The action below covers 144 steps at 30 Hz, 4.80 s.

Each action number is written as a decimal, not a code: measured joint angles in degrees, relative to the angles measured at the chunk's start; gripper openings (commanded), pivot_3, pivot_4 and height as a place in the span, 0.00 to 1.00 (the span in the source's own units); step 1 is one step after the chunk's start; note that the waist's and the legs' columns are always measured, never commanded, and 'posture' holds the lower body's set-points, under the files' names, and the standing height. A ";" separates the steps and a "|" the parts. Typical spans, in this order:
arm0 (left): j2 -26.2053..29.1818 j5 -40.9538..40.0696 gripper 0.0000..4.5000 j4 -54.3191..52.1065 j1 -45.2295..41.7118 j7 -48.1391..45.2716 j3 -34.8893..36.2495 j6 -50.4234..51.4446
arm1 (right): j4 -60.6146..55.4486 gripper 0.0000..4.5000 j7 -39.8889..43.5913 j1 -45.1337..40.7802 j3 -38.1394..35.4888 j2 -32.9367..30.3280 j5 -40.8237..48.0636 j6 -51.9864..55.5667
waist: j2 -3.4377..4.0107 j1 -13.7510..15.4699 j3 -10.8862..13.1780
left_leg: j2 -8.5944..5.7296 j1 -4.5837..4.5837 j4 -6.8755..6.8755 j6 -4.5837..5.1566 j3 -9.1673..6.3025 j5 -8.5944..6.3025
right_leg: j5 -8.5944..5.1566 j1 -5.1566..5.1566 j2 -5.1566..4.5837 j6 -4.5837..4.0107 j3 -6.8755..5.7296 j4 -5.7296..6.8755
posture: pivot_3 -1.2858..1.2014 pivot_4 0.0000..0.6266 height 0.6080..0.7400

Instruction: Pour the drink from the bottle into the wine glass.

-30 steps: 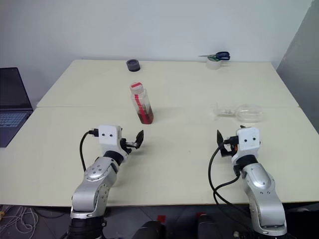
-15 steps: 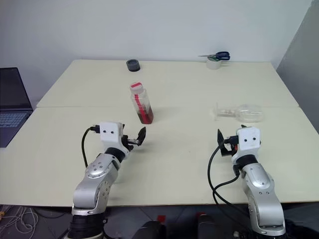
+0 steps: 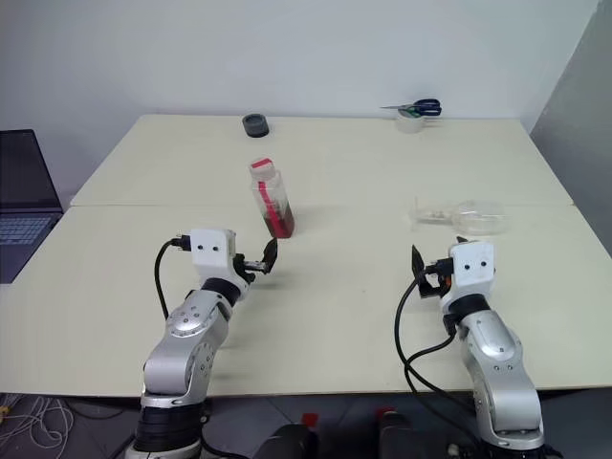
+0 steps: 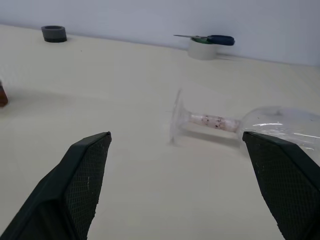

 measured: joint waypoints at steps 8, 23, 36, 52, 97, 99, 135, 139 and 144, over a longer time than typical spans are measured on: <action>-0.30 0.44 0.99 4.75 -4.63 0.07 -0.62 -1.76 | 1.24 1.00 18.73 -16.63 -2.60 -9.83 21.18 8.69 | -0.02 -0.03 0.01 | 0.00 -0.04 0.00 0.01 -0.04 0.00 | 0.00 0.01 0.02 -0.01 -0.07 -0.04 | 0.52 0.24 1.00; 0.28 1.07 0.99 9.09 -8.27 0.59 0.32 -5.53 | 2.67 1.00 26.89 -23.05 -1.31 -16.54 32.19 14.94 | -0.03 0.16 0.01 | 0.00 -0.08 0.01 0.01 -0.03 -0.01 | 0.01 -0.03 -0.06 -0.01 -0.05 -0.04 | 0.52 0.24 1.00; 0.09 1.06 0.99 17.35 -13.62 -0.29 0.05 -10.42 | 0.43 1.00 24.04 -21.35 -0.97 -15.64 32.67 14.98 | -0.03 0.20 0.02 | -0.01 -0.09 0.02 0.01 -0.03 -0.01 | 0.01 -0.04 -0.06 -0.01 -0.06 -0.04 | 0.52 0.24 1.00; 1.80 1.69 0.99 37.70 -24.53 -3.17 0.43 -21.47 | -0.84 1.00 20.26 -21.34 -0.20 -15.93 33.72 15.29 | -0.05 0.19 0.03 | -0.02 -0.11 0.02 0.01 -0.05 0.00 | 0.01 -0.06 -0.06 -0.01 -0.08 -0.05 | 0.52 0.24 1.00; 2.47 2.22 0.99 52.48 -32.82 -3.11 1.72 -30.80 | -0.96 1.00 17.26 -20.61 -1.35 -17.22 33.77 15.65 | -0.06 0.14 0.04 | -0.03 -0.13 0.02 0.01 -0.04 0.00 | 0.01 -0.10 -0.06 0.00 -0.06 -0.03 | 0.52 0.24 1.00; 2.47 2.22 0.99 52.57 -32.82 -3.11 1.73 -30.82 | -0.96 1.00 17.23 -20.60 -1.36 -17.25 33.77 15.65 | -0.07 0.14 0.04 | -0.03 -0.13 0.02 0.01 -0.04 0.00 | 0.01 -0.10 -0.06 0.00 -0.05 -0.03 | 0.52 0.24 1.00; 2.58 1.94 0.39 53.25 -32.87 -3.31 2.38 -30.98 | -0.41 1.00 17.45 -20.96 -1.31 -17.33 33.70 15.63 | -0.07 0.12 0.04 | -0.03 -0.13 0.02 0.01 -0.04 0.00 | 0.01 -0.11 -0.06 0.00 -0.06 -0.02 | 0.52 0.24 1.00; 3.41 1.92 0.39 52.35 -32.82 -4.04 2.36 -29.53 | -0.16 1.00 17.45 -21.37 -1.18 -17.32 33.55 15.56 | -0.07 0.03 0.04 | -0.03 -0.13 0.02 0.01 -0.03 0.00 | 0.01 -0.13 -0.06 -0.01 -0.04 -0.01 | 0.52 0.24 1.00; 4.65 1.40 0.39 47.75 -32.61 -7.81 1.89 -26.20 | 0.99 1.00 16.78 -24.15 0.23 -17.47 30.13 15.04 | -0.07 0.04 0.04 | -0.04 -0.16 0.04 0.01 -0.04 0.00 | 0.01 -0.14 -0.06 -0.01 -0.06 -0.01 | 0.52 0.24 1.00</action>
